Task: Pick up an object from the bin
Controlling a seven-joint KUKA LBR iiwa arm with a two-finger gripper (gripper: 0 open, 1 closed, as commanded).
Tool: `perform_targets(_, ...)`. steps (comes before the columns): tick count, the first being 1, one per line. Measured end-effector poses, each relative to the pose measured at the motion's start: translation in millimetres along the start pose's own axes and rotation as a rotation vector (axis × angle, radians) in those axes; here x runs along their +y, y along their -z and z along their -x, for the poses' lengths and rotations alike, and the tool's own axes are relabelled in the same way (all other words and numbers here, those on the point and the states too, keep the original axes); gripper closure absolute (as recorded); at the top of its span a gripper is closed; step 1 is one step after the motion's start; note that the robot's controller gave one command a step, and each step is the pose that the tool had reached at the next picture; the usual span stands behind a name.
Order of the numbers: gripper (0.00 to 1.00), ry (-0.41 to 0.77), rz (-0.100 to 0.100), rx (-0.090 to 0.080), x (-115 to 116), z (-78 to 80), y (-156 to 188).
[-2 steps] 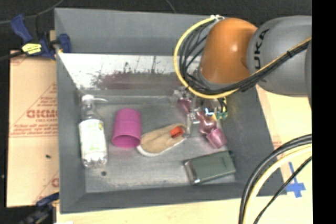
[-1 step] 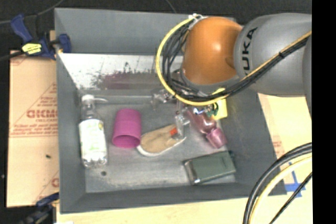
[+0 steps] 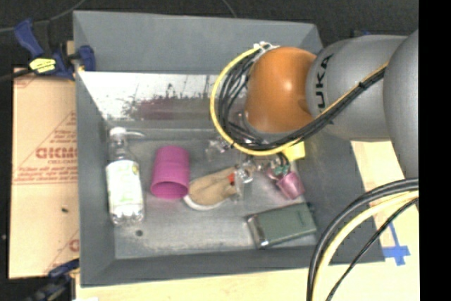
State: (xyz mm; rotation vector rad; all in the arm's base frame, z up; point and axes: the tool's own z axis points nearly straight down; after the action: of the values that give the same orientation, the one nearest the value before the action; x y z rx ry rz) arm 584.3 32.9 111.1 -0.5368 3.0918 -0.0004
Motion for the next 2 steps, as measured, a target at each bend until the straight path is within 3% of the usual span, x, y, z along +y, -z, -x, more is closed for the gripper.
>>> perform_targets(1,0.0,0.235,-0.003,-0.008,17,-12.5,-41)
perform_targets(2,1.0,-0.083,0.0,-0.006,-9,-14.7,-40)
